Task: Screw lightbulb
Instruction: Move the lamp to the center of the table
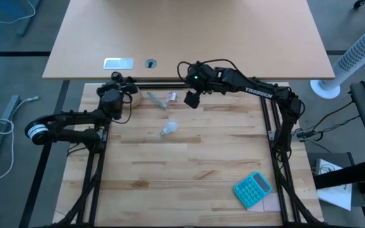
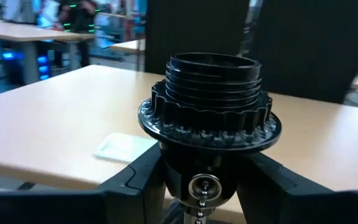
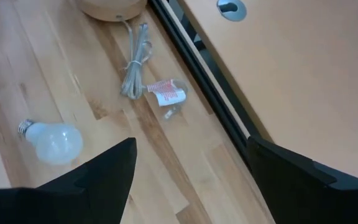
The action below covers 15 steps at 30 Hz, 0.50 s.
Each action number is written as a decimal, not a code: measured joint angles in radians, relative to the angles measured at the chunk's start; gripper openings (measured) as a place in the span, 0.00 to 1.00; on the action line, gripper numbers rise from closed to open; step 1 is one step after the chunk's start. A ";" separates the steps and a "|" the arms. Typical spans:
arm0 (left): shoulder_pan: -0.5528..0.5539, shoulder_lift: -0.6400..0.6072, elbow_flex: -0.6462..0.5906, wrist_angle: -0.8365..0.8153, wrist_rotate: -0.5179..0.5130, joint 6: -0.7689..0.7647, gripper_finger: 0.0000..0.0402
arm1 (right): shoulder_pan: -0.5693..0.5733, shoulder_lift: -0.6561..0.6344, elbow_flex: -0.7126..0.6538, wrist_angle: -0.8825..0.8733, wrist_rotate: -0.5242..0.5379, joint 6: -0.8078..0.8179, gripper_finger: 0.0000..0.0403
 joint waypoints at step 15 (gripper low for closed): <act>-0.076 -0.063 0.287 -0.301 0.162 0.060 0.37 | -0.111 -0.166 -0.036 -0.019 -0.004 0.006 0.74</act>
